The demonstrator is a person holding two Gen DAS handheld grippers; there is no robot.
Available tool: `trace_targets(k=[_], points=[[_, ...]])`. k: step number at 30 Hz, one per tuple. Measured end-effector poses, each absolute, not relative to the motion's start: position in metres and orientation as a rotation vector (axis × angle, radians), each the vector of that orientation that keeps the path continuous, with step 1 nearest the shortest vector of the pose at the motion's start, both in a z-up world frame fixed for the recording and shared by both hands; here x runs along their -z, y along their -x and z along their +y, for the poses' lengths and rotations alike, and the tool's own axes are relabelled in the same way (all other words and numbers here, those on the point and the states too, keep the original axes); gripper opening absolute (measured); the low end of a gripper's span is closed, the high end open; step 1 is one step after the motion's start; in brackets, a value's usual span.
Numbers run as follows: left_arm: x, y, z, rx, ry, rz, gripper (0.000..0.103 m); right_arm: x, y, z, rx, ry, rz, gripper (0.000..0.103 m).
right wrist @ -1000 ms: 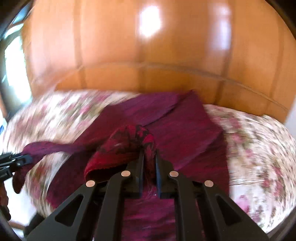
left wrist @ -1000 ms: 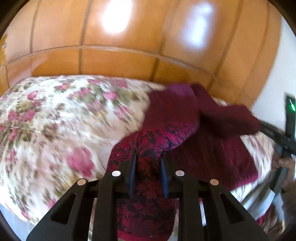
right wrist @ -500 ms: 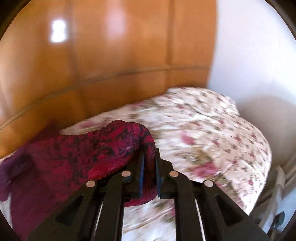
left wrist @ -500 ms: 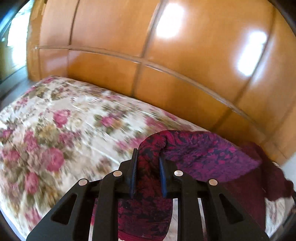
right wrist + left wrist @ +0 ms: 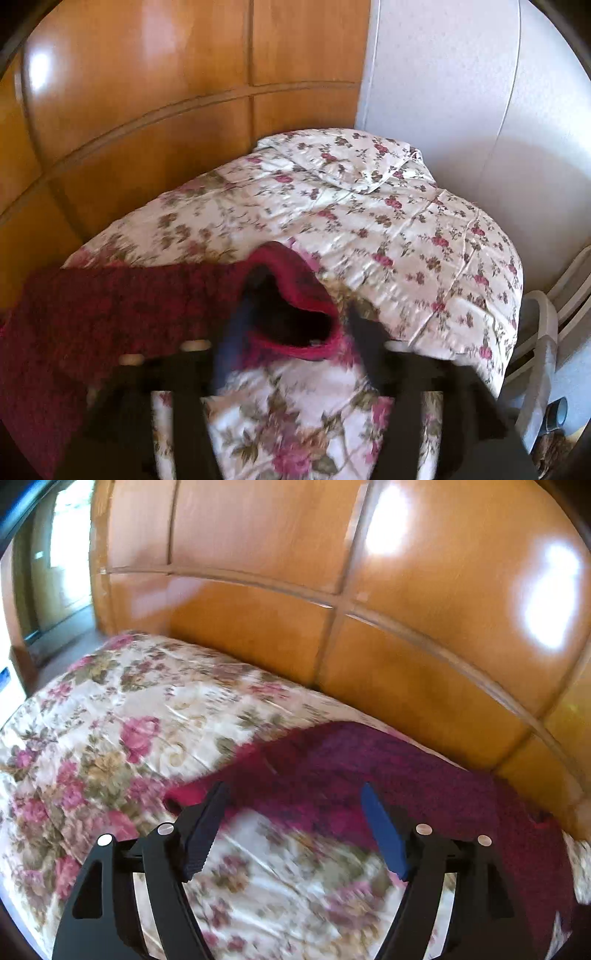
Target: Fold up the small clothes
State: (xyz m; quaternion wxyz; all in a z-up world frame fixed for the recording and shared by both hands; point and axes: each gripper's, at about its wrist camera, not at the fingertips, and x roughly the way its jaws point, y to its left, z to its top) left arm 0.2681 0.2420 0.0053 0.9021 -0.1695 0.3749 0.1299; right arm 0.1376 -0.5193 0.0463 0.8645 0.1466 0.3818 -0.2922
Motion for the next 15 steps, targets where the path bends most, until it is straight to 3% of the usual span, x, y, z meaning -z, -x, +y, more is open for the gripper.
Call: trace_targets(k=[5, 15], points=[[0.019, -0.203, 0.189, 0.089, 0.371, 0.866, 0.074, -0.027, -0.098, -0.465, 0.311, -0.423, 0.883, 0.076], [0.089, -0.079, 0.117, 0.546, 0.656, 1.067, 0.074, 0.034, -0.021, -0.367, -0.118, -0.621, 1.074, 0.076]])
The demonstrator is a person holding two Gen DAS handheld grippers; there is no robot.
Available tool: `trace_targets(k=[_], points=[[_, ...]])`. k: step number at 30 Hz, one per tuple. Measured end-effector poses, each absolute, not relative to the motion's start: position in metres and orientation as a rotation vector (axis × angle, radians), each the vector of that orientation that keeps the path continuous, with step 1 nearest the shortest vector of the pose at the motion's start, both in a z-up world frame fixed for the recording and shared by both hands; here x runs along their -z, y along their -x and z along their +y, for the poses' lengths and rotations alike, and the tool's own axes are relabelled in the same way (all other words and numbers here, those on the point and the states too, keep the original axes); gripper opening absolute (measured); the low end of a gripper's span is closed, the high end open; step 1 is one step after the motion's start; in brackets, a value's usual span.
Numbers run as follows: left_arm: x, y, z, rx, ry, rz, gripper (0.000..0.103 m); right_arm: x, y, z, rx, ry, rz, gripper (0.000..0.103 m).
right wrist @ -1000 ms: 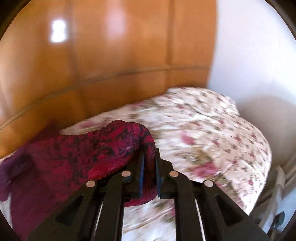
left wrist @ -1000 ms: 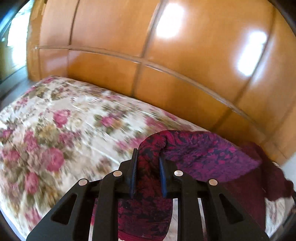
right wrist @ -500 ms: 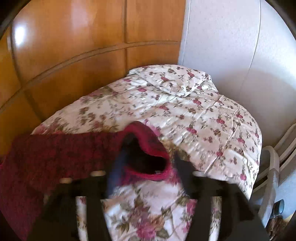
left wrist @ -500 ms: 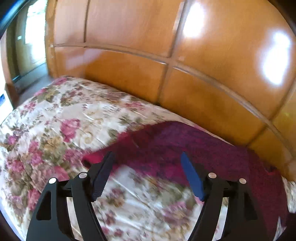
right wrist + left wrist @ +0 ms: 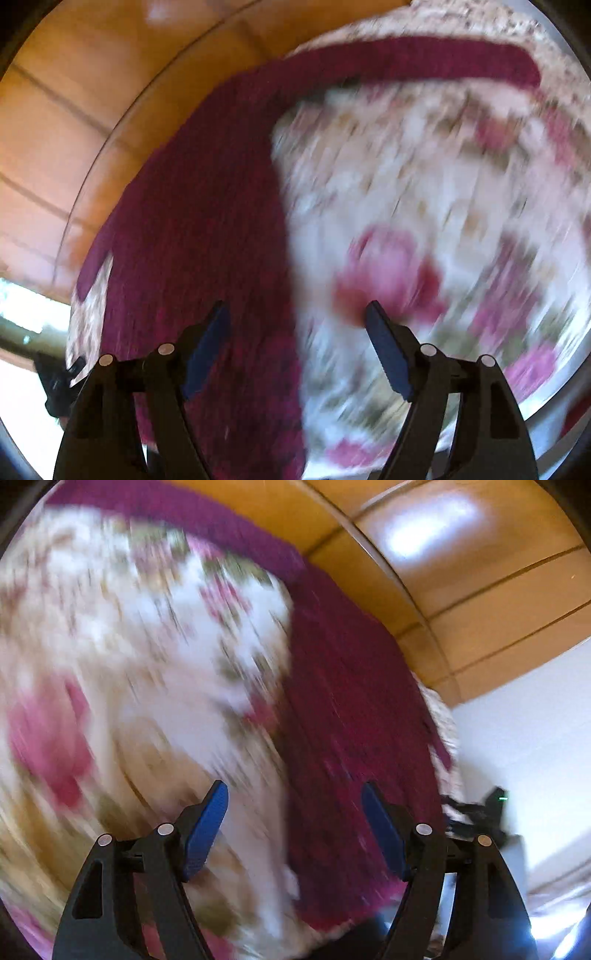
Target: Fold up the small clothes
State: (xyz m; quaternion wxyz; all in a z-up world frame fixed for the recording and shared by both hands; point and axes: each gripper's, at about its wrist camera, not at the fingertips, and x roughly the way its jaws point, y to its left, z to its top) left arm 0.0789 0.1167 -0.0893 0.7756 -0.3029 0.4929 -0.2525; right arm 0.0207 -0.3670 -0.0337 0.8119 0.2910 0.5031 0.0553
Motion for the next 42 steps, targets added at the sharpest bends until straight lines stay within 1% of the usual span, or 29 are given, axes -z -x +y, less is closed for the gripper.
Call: trace_targets(k=[1, 3, 4, 5, 6, 7, 8, 9, 10, 15, 16, 18, 21, 23, 24, 25, 26, 27, 28, 29, 30, 32, 33, 34, 35, 36, 37, 38, 42], points=[[0.092, -0.075, 0.113, 0.565, 0.667, 1.068, 0.074, 0.036, -0.015, -0.36, -0.134, -0.616, 1.074, 0.076], [0.094, -0.067, 0.103, 0.592, 0.674, 1.072, 0.069, 0.036, -0.008, -0.35, -0.145, -0.599, 1.065, 0.074], [0.093, -0.067, 0.099, 0.596, 0.667, 1.075, 0.064, 0.035, -0.007, -0.344, -0.152, -0.583, 1.064, 0.069], [0.092, -0.066, 0.092, 0.601, 0.649, 1.079, 0.05, 0.033, -0.007, -0.342, -0.16, -0.574, 1.065, 0.064], [0.093, -0.066, 0.085, 0.601, 0.622, 1.086, 0.039, 0.032, -0.008, -0.339, -0.174, -0.564, 1.067, 0.052], [0.092, -0.066, 0.078, 0.576, 0.563, 1.095, 0.02, 0.03, -0.01, -0.334, -0.188, -0.543, 1.074, 0.038], [0.092, -0.066, 0.076, 0.563, 0.543, 1.094, 0.018, 0.03, -0.009, -0.329, -0.186, -0.52, 1.075, 0.033], [0.091, -0.066, 0.076, 0.56, 0.539, 1.085, 0.016, 0.026, -0.01, -0.326, -0.187, -0.489, 1.072, 0.025], [0.085, -0.064, 0.076, 0.554, 0.518, 1.066, 0.015, 0.022, -0.009, -0.324, -0.192, -0.467, 1.062, 0.022], [0.055, -0.03, 0.084, 0.561, 0.456, 0.997, 0.012, -0.017, 0.008, -0.325, -0.237, -0.384, 0.982, 0.016], [0.058, -0.024, 0.081, 0.563, 0.462, 0.997, 0.012, -0.021, 0.014, -0.327, -0.239, -0.358, 0.982, 0.015], [0.06, -0.007, 0.083, 0.569, 0.463, 1.009, 0.012, -0.016, 0.024, -0.331, -0.232, -0.331, 1.008, 0.015], [0.076, 0.016, 0.068, 0.565, 0.456, 1.054, 0.012, 0.008, 0.037, -0.336, -0.194, -0.313, 1.082, 0.014], [0.084, 0.017, 0.067, 0.545, 0.459, 1.08, 0.012, 0.022, 0.043, -0.344, -0.171, -0.353, 1.099, 0.014], [0.087, 0.011, 0.067, 0.543, 0.477, 1.09, 0.013, 0.025, 0.044, -0.346, -0.169, -0.381, 1.095, 0.014], [0.089, 0.005, 0.07, 0.521, 0.49, 1.106, 0.017, 0.026, 0.043, -0.347, -0.17, -0.392, 1.094, 0.017], [0.089, 0.001, 0.072, 0.516, 0.487, 1.12, 0.019, 0.024, 0.042, -0.345, -0.176, -0.385, 1.097, 0.02], [0.087, 0.001, 0.073, 0.526, 0.479, 1.122, 0.019, 0.022, 0.041, -0.344, -0.17, -0.371, 1.099, 0.031], [0.082, -0.001, 0.074, 0.53, 0.464, 1.11, 0.025, 0.018, 0.038, -0.343, -0.151, -0.353, 1.095, 0.05], [0.077, -0.001, 0.078, 0.523, 0.456, 1.092, 0.032, 0.013, 0.034, -0.342, -0.124, -0.34, 1.079, 0.058], [0.072, -0.003, 0.084, 0.508, 0.455, 1.07, 0.034, 0.008, 0.03, -0.342, -0.11, -0.338, 1.063, 0.063], [0.064, -0.011, 0.107, 0.444, 0.5, 1.025, 0.034, 0.0, 0.018, -0.339, -0.09, -0.338, 1.024, 0.066], [0.063, -0.014, 0.115, 0.416, 0.522, 1.009, 0.036, 0.0, 0.017, -0.338, -0.082, -0.335, 1.009, 0.072], [0.061, -0.019, 0.13, 0.357, 0.553, 0.981, 0.05, -0.006, 0.009, -0.329, -0.078, -0.334, 0.986, 0.077], [0.06, -0.023, 0.145, 0.287, 0.582, 0.955, 0.063, -0.008, 0.003, -0.324, -0.083, -0.332, 0.973, 0.078], [0.059, -0.029, 0.158, 0.22, 0.607, 0.935, 0.065, -0.012, -0.005, -0.312, -0.098, -0.326, 0.955, 0.08], [0.059, -0.034, 0.167, 0.182, 0.624, 0.928, 0.066, -0.016, -0.014, -0.297, -0.116, -0.315, 0.94, 0.084], [0.059, -0.041, 0.177, 0.147, 0.643, 0.922, 0.066, -0.017, -0.023, -0.286, -0.133, -0.305, 0.932, 0.085], [0.056, -0.064, 0.217, -0.021, 0.682, 0.871, 0.066, -0.017, -0.06, -0.225, -0.223, -0.224, 0.923, 0.086]])
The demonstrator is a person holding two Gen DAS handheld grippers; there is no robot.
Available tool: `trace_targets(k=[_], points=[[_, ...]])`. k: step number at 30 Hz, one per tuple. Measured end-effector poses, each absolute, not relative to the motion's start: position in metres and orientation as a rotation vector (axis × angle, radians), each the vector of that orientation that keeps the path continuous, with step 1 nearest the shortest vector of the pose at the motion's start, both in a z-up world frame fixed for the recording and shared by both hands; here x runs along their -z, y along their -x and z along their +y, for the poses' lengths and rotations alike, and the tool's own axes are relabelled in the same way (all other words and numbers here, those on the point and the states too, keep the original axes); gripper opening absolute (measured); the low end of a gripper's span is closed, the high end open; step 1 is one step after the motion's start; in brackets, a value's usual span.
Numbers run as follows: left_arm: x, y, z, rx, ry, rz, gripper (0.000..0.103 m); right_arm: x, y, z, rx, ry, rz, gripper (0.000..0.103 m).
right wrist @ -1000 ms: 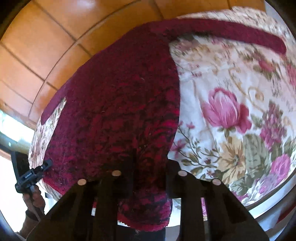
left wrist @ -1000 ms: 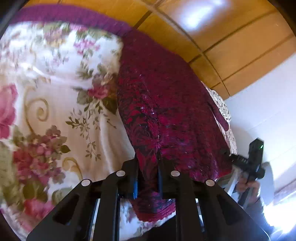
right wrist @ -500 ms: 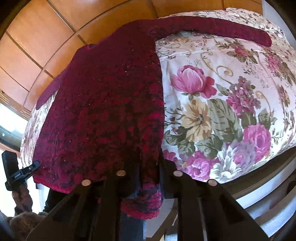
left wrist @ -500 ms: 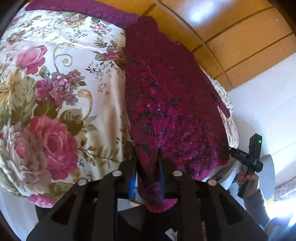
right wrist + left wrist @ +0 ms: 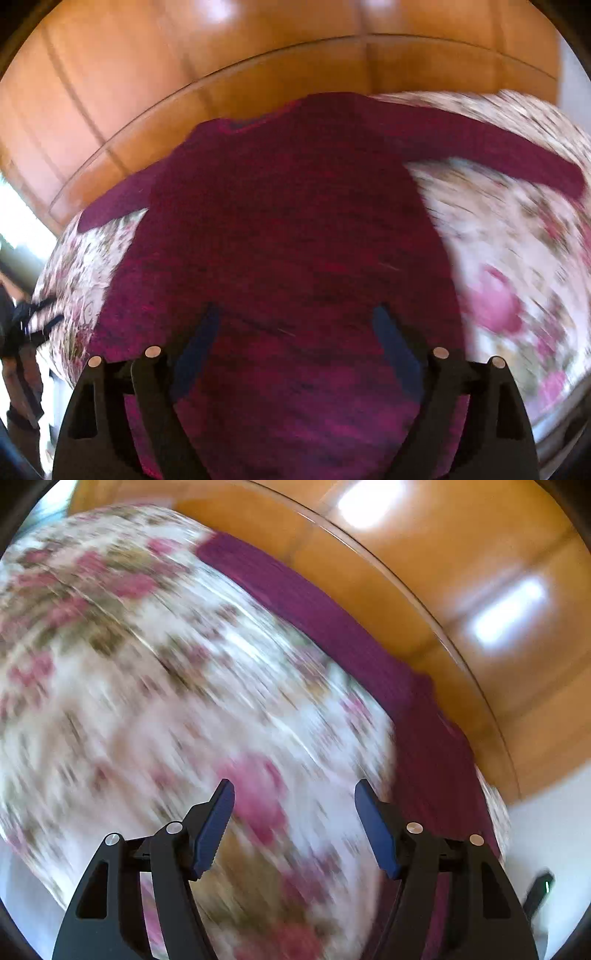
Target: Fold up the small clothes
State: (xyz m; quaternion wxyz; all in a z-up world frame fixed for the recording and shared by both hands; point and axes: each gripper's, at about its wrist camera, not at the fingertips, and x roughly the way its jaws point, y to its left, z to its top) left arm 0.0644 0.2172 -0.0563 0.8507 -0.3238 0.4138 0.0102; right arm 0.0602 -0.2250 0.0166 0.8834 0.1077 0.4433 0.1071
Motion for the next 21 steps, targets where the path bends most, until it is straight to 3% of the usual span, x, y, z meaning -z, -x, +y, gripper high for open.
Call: trace_targets(k=[6, 11, 21], points=[[0.055, -0.116, 0.3, -0.186, 0.808, 0.799, 0.066, 0.008, -0.094, -0.164, -0.283, -0.073, 0.96, 0.088], [0.055, -0.178, 0.353, -0.309, 0.825, 0.771, 0.066, 0.031, -0.089, -0.147, -0.234, 0.072, 0.936, 0.1], [0.064, -0.275, 0.394, -0.377, 0.738, 0.795, 0.066, 0.04, -0.094, -0.156, -0.269, 0.037, 0.933, 0.101]])
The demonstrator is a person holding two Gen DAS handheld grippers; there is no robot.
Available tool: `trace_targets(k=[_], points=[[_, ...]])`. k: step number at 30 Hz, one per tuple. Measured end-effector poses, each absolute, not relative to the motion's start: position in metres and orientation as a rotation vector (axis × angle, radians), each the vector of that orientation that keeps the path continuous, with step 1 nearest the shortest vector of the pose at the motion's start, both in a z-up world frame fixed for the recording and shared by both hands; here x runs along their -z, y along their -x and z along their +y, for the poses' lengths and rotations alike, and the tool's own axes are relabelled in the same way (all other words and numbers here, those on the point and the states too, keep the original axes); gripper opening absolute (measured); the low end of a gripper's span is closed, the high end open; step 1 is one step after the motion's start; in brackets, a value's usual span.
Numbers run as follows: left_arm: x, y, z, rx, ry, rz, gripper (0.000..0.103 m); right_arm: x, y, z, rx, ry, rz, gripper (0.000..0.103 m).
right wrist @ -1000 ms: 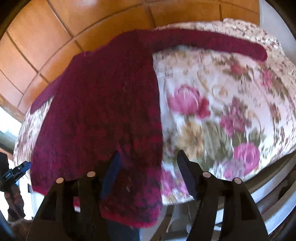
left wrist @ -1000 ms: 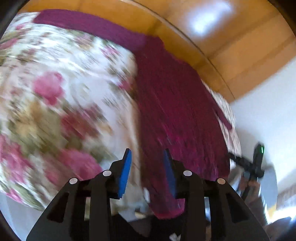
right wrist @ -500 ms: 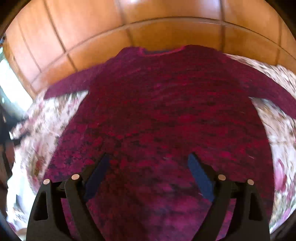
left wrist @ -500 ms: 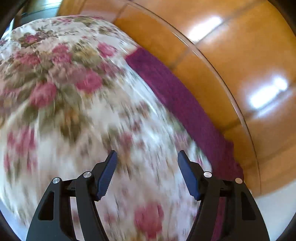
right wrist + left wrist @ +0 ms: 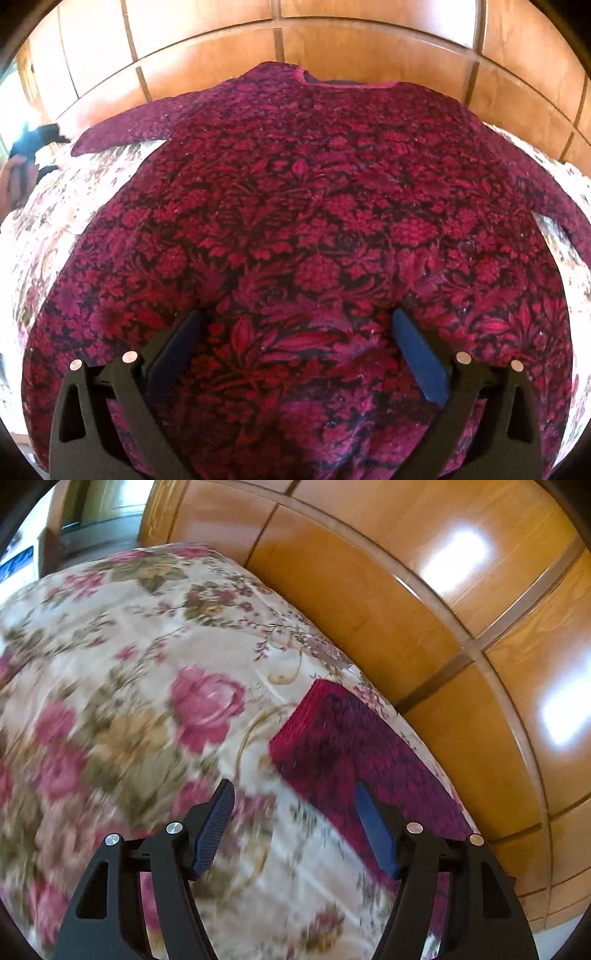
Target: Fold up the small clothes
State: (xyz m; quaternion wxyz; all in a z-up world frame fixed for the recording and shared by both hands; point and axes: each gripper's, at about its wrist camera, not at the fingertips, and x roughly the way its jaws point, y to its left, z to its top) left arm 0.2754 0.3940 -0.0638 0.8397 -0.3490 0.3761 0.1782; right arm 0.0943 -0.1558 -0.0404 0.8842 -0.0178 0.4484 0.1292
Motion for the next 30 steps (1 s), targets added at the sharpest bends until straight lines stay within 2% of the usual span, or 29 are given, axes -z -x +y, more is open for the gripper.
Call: trace_targets(k=[1, 3, 4, 5, 6, 7, 8, 15, 21, 23, 24, 25, 26, 30], points=[[0.068, -0.284, 0.398, -0.381, 0.736, 0.805, 0.066, 0.04, -0.094, -0.156, -0.266, 0.038, 0.93, 0.101], [0.073, -0.293, 0.403, -0.373, 0.737, 0.818, 0.057, 0.041, -0.092, -0.155, -0.26, 0.046, 0.922, 0.101], [0.077, -0.297, 0.406, -0.362, 0.738, 0.838, 0.037, 0.041, -0.092, -0.156, -0.258, 0.047, 0.918, 0.101], [0.08, -0.297, 0.405, -0.353, 0.742, 0.845, 0.025, 0.042, -0.093, -0.154, -0.257, 0.047, 0.918, 0.101], [0.08, -0.293, 0.407, -0.348, 0.749, 0.827, 0.022, 0.042, -0.093, -0.155, -0.257, 0.048, 0.919, 0.101], [0.077, -0.289, 0.406, -0.345, 0.744, 0.81, 0.013, 0.042, -0.093, -0.155, -0.258, 0.048, 0.92, 0.101], [0.073, -0.281, 0.405, -0.34, 0.735, 0.785, 0.011, 0.042, -0.093, -0.155, -0.258, 0.05, 0.921, 0.101], [0.057, -0.206, 0.411, -0.397, 0.716, 0.7, 0.009, 0.042, -0.094, -0.153, -0.246, 0.055, 0.908, 0.101], [0.084, -0.205, 0.403, -0.498, 0.636, 0.834, 0.012, 0.043, -0.092, -0.154, -0.242, 0.05, 0.886, 0.101], [0.073, -0.206, 0.392, -0.547, 0.629, 0.819, 0.015, 0.043, -0.091, -0.154, -0.241, 0.05, 0.881, 0.101], [0.066, -0.206, 0.385, -0.541, 0.634, 0.804, 0.021, 0.043, -0.09, -0.154, -0.241, 0.049, 0.878, 0.101], [0.055, -0.201, 0.372, -0.532, 0.636, 0.772, 0.038, 0.042, -0.09, -0.154, -0.241, 0.047, 0.875, 0.101], [0.045, -0.199, 0.358, -0.515, 0.633, 0.741, 0.05, 0.042, -0.089, -0.155, -0.24, 0.046, 0.874, 0.101], [0.024, -0.194, 0.289, -0.356, 0.568, 0.71, 0.051, 0.035, -0.09, -0.159, -0.26, 0.031, 0.89, 0.101]])
